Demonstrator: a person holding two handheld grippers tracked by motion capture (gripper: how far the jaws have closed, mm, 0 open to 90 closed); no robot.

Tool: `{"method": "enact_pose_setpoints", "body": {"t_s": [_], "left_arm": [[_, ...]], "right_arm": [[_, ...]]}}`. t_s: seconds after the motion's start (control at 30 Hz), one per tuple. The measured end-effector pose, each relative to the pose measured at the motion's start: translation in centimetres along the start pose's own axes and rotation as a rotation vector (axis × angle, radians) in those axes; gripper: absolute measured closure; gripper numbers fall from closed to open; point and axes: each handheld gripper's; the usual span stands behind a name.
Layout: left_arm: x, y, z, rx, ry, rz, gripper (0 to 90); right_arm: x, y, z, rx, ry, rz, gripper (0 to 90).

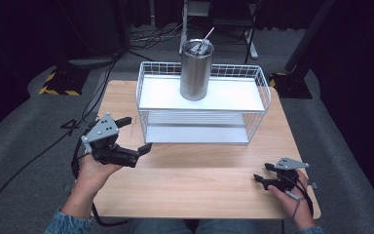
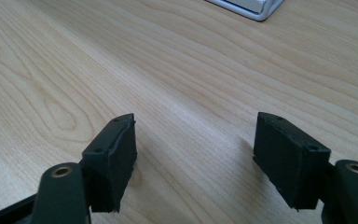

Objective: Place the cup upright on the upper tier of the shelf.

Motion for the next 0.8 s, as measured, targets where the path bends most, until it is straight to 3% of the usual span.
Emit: {"method": "enact_pose_setpoints", "body": {"t_s": [0.43,0.67,0.8], "left_arm": [[0.6,-5.1,0.6,0.006,0.021,-0.082,0.0],[1.2,-8.5,0.9,-0.065,-0.001,-0.082,0.1],[1.5,-10.3,0.9,-0.104,0.010,-0.103,0.5]], "right_arm": [[0.0,0.0,0.0,0.001,0.000,0.000,30.3],[0.0,0.0,0.0,0.001,0.000,0.000,30.3],[0.0,0.0,0.0,0.000,0.000,0.000,30.3]]}}
Point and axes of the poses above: each handheld gripper's, and its own axes: x roughly forward along the jaws, y roughly out of its top, z roughly to its right, and after that the axes turned 1 degree about -z, right-handed
